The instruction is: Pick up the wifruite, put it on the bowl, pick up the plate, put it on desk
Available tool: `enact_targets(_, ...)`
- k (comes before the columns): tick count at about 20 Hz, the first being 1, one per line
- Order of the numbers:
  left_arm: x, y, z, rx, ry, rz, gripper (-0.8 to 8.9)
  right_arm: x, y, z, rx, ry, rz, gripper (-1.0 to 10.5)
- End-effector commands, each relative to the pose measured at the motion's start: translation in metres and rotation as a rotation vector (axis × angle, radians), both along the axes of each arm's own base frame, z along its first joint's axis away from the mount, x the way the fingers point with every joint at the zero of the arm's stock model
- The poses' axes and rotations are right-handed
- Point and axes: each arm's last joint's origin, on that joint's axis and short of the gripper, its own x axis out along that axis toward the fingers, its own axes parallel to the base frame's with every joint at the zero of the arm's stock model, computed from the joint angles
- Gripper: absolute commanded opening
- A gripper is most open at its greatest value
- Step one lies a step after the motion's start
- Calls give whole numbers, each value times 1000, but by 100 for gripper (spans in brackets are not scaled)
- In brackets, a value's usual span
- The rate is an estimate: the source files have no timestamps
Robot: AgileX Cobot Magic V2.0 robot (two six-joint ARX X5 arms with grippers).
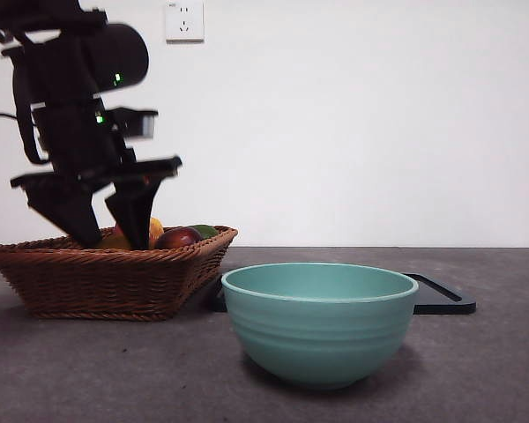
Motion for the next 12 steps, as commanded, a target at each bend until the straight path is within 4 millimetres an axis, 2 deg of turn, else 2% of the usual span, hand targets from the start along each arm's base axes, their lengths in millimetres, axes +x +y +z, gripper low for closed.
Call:
enact_targets(1,-13,-3,39,-52,-105,-27,209,0,0,6,12,-16,-5,438)
enact_targets(4,-61,-7,90,-148,-183,-139,209,0,0,6,12,-16,-5,438)
enact_targets(6,-94,-18,110,-194,-209,-243,209,0,0,6,12,-16,-5,438)
enact_targets(9,-123,-49,111,-221,-184,-385,209,0,0,6,12,-16,-5,438)
enact_targets(12,-130,-83,91,-198,-129,-485,209,0,0,6,12,-16,-5,438)
